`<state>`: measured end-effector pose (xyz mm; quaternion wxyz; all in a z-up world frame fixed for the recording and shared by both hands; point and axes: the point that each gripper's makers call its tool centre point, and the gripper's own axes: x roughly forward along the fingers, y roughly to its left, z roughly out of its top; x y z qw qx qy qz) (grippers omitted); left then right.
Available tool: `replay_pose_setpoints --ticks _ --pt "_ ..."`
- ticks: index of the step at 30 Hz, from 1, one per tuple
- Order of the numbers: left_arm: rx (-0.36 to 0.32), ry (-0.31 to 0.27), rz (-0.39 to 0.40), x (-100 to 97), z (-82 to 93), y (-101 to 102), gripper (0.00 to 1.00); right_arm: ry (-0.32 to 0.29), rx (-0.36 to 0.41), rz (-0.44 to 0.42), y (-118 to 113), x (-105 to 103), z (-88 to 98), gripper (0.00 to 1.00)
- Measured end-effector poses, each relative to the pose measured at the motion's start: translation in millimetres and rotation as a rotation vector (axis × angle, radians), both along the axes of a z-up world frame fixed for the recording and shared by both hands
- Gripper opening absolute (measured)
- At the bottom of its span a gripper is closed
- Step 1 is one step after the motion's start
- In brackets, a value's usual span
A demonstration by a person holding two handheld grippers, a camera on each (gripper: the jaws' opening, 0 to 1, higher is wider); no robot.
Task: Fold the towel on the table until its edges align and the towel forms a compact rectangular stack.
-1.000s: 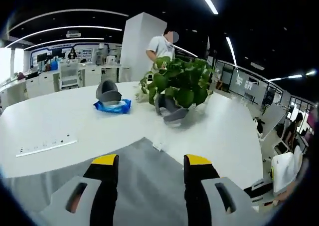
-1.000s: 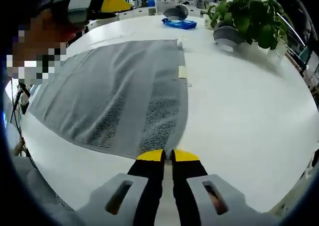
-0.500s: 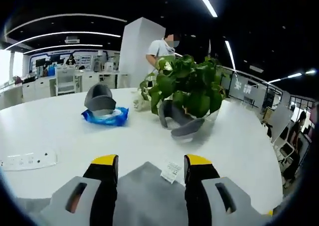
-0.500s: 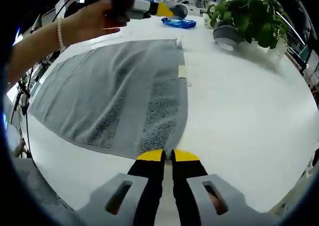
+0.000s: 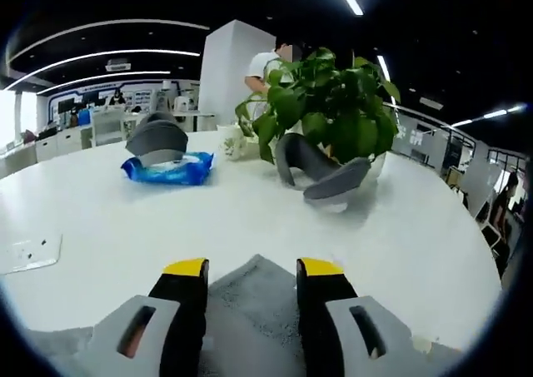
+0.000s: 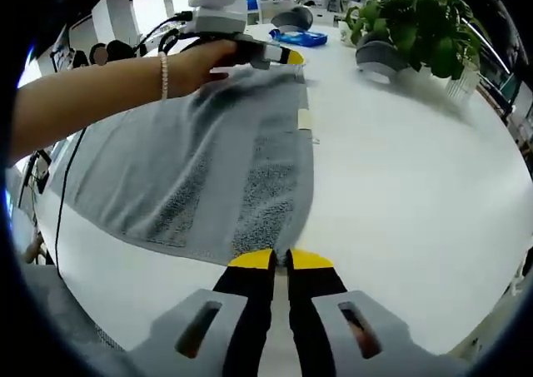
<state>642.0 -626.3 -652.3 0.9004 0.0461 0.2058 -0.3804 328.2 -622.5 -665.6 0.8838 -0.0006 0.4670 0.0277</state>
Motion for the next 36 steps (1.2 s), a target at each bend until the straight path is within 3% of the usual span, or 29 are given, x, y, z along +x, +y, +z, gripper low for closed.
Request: replay_pose_setpoints --ticks 2,11,14,18,22,26,29,31,36 --pt "0.018 0.015 -0.01 -1.7 -11.8 -0.6 0.44 0.002 -0.001 0.001 0.2 0.1 0.0 0.03" --pt "0.024 -0.095 -0.005 -0.7 -4.4 -4.9 0.31 0.001 0.004 -0.002 1.0 0.1 0.4 0.03" --pt "0.014 -0.187 -0.061 -7.5 -0.4 -10.5 0.21 -0.001 0.002 -0.002 1.3 0.2 0.6 0.03" --pt "0.019 -0.206 -0.082 -11.9 -4.7 -14.4 0.07 -0.001 -0.001 -0.001 1.8 0.4 0.8 0.03" --pt "0.011 -0.172 -0.096 -9.3 -1.7 -15.1 0.05 -0.001 0.002 0.003 1.6 0.5 0.9 0.03" --pt "0.006 -0.185 -0.123 -10.5 -2.7 -17.3 0.06 0.001 0.002 0.02 1.8 0.6 1.1 0.03" --pt "0.006 -0.213 -0.109 -9.5 0.8 -15.5 0.11 -0.002 -0.001 0.024 2.0 0.4 1.5 0.03" --pt "-0.009 -0.197 -0.086 -9.6 3.3 -13.4 0.17 0.001 -0.008 0.028 2.3 0.2 1.6 0.03" --pt "-0.012 -0.198 -0.085 -11.5 4.7 -12.1 0.18 0.01 -0.015 0.044 2.5 -0.3 1.8 0.03"
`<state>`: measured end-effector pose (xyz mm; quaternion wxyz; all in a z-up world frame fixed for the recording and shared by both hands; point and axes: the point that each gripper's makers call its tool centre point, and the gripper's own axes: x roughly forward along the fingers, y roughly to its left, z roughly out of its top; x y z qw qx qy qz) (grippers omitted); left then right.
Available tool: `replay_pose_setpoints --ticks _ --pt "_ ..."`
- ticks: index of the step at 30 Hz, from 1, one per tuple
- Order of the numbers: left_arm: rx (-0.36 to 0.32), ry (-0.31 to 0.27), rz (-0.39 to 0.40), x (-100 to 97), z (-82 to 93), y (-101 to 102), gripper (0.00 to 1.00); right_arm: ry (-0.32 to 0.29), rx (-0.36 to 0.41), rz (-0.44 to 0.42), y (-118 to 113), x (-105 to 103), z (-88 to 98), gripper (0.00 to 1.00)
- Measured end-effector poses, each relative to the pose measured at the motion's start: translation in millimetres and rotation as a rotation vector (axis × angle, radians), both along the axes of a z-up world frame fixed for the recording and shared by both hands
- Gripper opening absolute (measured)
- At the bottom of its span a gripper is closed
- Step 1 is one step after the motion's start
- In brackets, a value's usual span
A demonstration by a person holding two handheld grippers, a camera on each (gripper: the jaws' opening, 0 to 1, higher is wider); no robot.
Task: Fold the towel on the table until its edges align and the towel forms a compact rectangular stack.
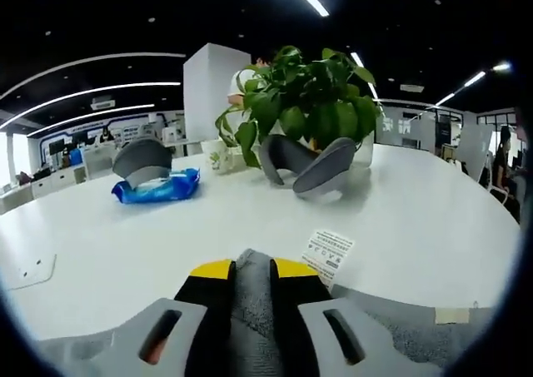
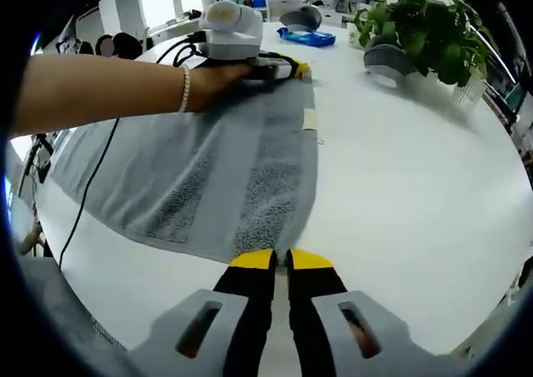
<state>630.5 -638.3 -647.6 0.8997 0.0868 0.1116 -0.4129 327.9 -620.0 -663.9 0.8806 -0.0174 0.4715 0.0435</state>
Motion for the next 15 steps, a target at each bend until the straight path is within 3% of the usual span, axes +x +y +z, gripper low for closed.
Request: replay_pose_setpoints --ticks 5,10,15 --pt "-0.002 0.006 -0.02 -2.6 0.7 -1.6 0.16 0.002 0.007 -0.005 -0.6 -0.4 0.1 0.03" --pt "0.042 -0.03 -0.042 -7.9 1.7 -4.7 0.05 0.002 0.0 -0.002 -0.7 -0.3 0.1 0.03" --pt "0.042 -0.011 -0.051 -8.2 2.2 -2.6 0.03 0.001 -0.004 0.001 -0.3 0.1 -0.1 0.03"
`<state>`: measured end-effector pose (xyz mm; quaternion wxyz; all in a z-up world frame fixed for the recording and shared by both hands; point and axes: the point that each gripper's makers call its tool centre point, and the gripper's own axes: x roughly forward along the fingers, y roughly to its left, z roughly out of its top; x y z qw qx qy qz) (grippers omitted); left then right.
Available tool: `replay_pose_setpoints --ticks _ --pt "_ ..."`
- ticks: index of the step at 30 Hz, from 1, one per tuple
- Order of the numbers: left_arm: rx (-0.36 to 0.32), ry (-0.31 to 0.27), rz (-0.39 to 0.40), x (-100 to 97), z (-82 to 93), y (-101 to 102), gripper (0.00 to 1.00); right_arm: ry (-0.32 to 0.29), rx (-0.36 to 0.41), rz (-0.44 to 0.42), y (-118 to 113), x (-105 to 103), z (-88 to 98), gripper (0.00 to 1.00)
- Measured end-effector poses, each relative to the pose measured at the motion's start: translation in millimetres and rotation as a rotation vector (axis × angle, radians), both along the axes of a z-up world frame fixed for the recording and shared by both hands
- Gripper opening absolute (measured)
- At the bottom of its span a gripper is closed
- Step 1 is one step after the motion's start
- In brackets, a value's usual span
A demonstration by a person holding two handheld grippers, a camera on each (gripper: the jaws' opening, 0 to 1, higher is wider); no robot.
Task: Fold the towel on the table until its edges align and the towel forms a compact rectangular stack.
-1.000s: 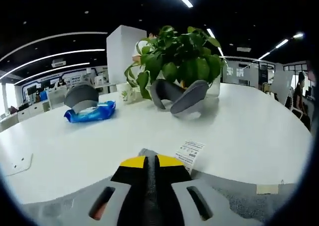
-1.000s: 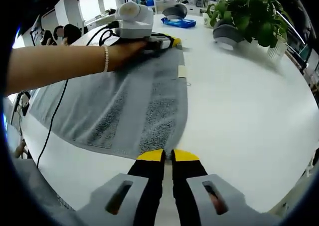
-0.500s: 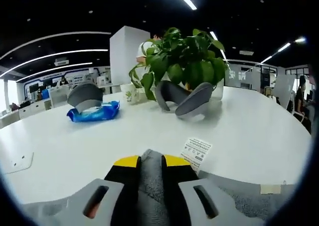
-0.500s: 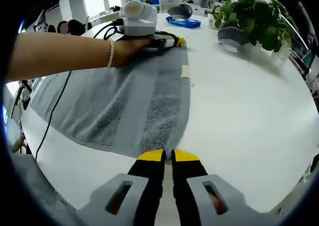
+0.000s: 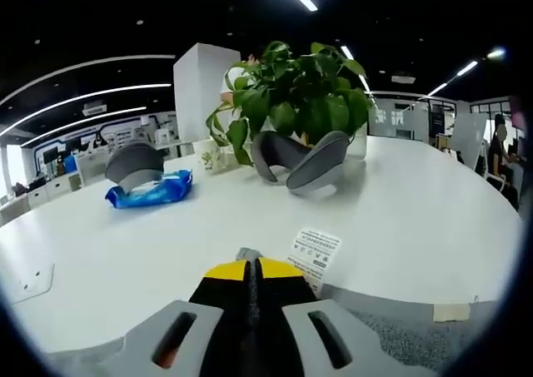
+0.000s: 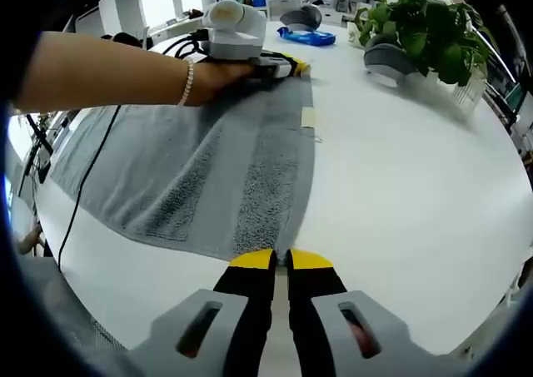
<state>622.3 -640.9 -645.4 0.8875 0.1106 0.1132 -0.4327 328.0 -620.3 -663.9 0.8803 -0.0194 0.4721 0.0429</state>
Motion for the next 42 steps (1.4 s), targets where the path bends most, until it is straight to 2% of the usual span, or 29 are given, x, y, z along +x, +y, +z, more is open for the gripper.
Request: replay_pose_setpoints --ticks 1,3,5,8,9,10,11,13,18,22,23,26,31,35,39,42 --pt "-0.001 0.018 -0.004 -0.3 0.0 0.2 0.03 0.001 -0.003 0.003 0.2 0.0 0.1 0.03" --pt "-0.015 0.1 0.0 -2.4 -0.9 0.9 0.03 0.004 0.004 -0.011 -0.4 0.1 0.0 0.03" --pt "-0.04 0.206 0.033 -4.9 -0.6 3.6 0.03 0.021 0.035 -0.048 -0.3 -0.5 0.0 0.02" --pt "-0.037 0.287 0.064 -8.9 0.2 8.5 0.02 0.017 0.04 -0.053 -0.5 -0.6 0.1 0.02" --pt "-0.031 0.288 0.077 -9.8 2.4 11.2 0.02 0.028 0.046 -0.051 0.1 -1.2 0.1 0.02" --pt "-0.036 0.289 0.081 -10.9 5.0 11.7 0.02 0.073 0.067 -0.046 2.0 -6.0 -0.1 0.01" --pt "-0.055 0.3 0.089 -14.5 11.7 12.6 0.02 0.065 0.075 -0.052 0.9 -4.1 3.1 0.01" --pt "-0.074 0.289 0.085 -20.3 28.4 12.9 0.02 -0.054 0.067 -0.058 -3.6 6.3 25.4 0.01" --pt "-0.15 0.293 0.091 -27.2 69.8 13.7 0.02 -0.069 0.068 -0.024 -1.2 5.2 53.3 0.01" --pt "-0.159 0.274 0.077 -36.2 100.0 19.3 0.02 -0.121 0.096 -0.028 0.5 1.8 79.3 0.01" --pt "-0.171 0.272 0.08 -37.4 106.5 21.5 0.02 -0.155 0.096 -0.029 -0.3 1.3 88.8 0.01" --pt "-0.21 0.252 0.072 -44.3 131.7 26.9 0.02 -0.182 0.088 -0.033 -4.1 -8.2 106.9 0.02" --pt "-0.24 0.19 0.062 -63.2 162.9 28.1 0.02 -0.211 0.064 -0.037 -11.2 -21.1 124.2 0.02" --pt "-0.266 0.174 0.043 -77.8 178.9 20.1 0.02 -0.228 0.046 -0.04 -17.5 -30.1 134.7 0.02" --pt "-0.323 0.172 0.02 -89.2 198.7 6.2 0.02 -0.243 0.064 -0.058 -28.5 -38.3 146.0 0.02" --pt "-0.335 0.152 -0.003 -95.4 208.5 -2.4 0.03 -0.251 0.051 -0.064 -37.9 -42.7 152.3 0.02"
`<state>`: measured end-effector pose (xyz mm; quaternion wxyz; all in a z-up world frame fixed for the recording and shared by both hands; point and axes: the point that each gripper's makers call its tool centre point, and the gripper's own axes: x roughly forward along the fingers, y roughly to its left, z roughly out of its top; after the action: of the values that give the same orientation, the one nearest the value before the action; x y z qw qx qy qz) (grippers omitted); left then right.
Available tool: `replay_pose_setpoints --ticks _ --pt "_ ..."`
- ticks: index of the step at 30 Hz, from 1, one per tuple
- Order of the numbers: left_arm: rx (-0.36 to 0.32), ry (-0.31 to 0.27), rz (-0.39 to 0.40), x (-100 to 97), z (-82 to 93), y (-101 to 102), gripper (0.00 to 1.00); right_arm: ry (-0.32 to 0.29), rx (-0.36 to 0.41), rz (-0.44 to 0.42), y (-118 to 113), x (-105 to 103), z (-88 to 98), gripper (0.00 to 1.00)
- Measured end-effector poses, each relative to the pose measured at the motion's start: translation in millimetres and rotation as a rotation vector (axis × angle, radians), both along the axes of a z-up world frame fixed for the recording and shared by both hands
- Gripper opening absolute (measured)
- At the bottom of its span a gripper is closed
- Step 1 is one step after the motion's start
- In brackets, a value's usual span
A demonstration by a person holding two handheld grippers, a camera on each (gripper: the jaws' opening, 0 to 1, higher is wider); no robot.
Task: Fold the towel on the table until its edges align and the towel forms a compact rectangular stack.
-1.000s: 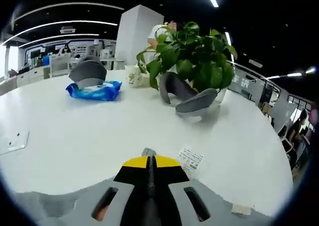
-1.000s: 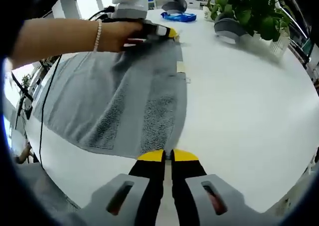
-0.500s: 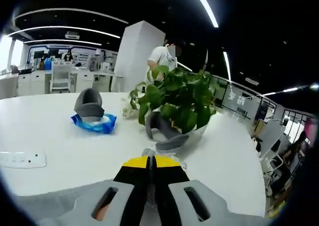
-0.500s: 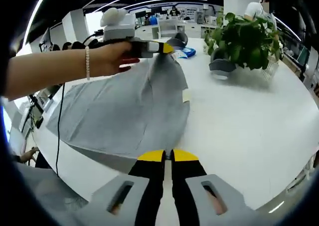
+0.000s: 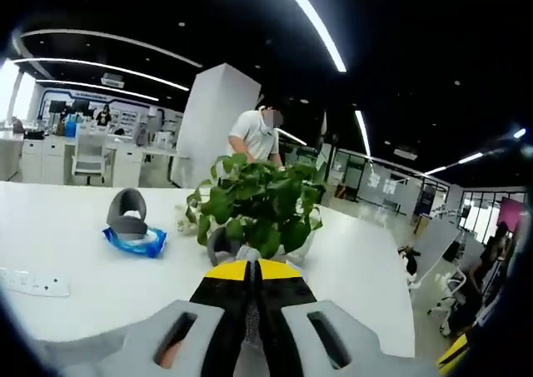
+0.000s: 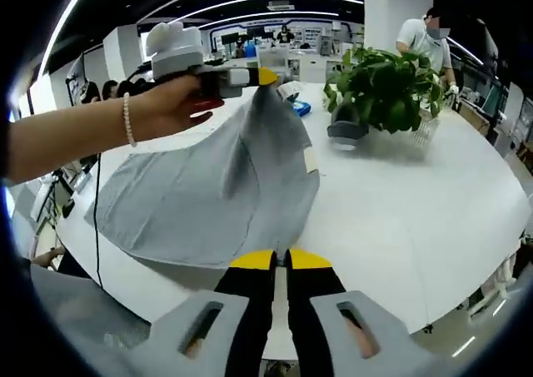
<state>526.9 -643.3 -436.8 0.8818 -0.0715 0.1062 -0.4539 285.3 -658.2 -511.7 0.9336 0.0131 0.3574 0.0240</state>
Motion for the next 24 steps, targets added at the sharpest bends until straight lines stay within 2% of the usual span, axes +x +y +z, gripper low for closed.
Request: replay_pose_setpoints --ticks 5,8,12,16,19,24 --pt "-0.017 0.007 -0.006 -5.3 7.7 -4.3 0.02 -0.015 -0.001 -0.021 -16.9 -6.8 12.7 0.02" --pt "-0.014 -0.009 -0.004 -6.7 13.8 -2.2 0.02 -0.045 0.02 -0.045 -25.4 -8.5 20.7 0.02" --pt "-0.017 -0.026 -0.006 -5.5 23.1 4.6 0.02 -0.074 0.028 -0.04 -26.1 -8.0 31.6 0.02" --pt "-0.013 -0.044 -0.002 -3.4 30.5 14.7 0.02 -0.11 0.048 0.004 -11.8 -4.2 44.7 0.02" --pt "-0.01 -0.051 -0.004 -0.6 35.7 28.5 0.02 -0.168 0.083 0.102 17.6 -1.8 61.4 0.02" --pt "-0.006 -0.063 0.019 7.0 44.3 55.1 0.02 -0.226 0.123 0.225 64.3 0.0 86.4 0.02"
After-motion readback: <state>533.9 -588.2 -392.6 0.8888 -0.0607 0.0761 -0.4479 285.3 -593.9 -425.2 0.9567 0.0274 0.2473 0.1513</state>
